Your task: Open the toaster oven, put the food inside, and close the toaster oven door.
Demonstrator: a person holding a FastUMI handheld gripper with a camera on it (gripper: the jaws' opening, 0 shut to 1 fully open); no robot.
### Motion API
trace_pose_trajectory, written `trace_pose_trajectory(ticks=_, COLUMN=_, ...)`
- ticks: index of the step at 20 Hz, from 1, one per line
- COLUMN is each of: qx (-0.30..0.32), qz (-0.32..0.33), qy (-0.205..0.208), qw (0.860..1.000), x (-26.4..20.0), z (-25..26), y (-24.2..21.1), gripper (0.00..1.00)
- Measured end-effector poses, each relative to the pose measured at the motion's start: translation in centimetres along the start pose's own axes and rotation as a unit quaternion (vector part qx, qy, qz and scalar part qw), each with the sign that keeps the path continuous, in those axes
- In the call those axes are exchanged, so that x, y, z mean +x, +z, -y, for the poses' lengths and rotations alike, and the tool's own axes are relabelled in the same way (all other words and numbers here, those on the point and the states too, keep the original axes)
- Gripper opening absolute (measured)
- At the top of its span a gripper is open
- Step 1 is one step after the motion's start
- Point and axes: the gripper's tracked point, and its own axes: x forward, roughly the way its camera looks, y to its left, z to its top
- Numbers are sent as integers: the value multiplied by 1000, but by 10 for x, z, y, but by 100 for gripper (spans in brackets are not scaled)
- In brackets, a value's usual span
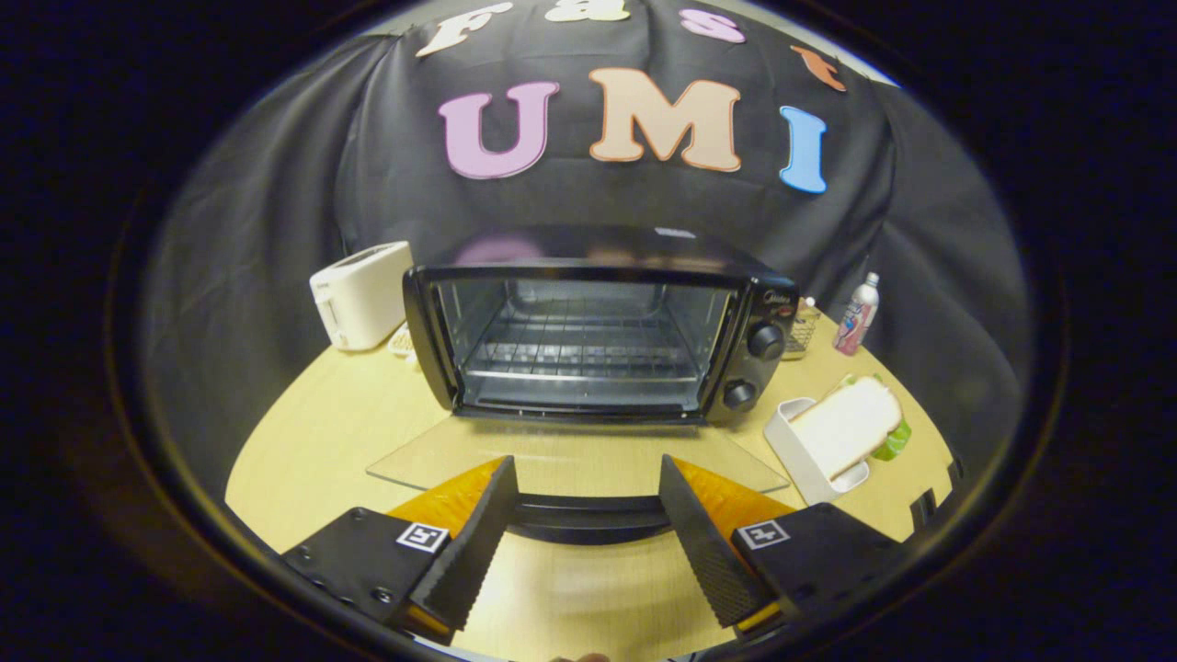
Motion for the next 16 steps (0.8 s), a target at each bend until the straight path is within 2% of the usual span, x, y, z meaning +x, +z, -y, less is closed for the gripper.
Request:
trace_pose_trajectory(ticks=5, qx=28, qz=-40, qy=-1, qw=999, x=24, z=-1, y=-35, gripper=98)
trace_pose_trajectory(ticks=8, qx=9, qz=-82, qy=-3, qw=997, x=33, z=0, y=-58, gripper=98)
trace_pose_trajectory(ticks=12, qx=25, qz=-76, qy=5, qw=997, x=32, z=2, y=-49, gripper=98)
trace_pose_trajectory(ticks=16, qx=29, qz=-18, qy=-1, qw=999, x=24, z=33, y=-12, gripper=98)
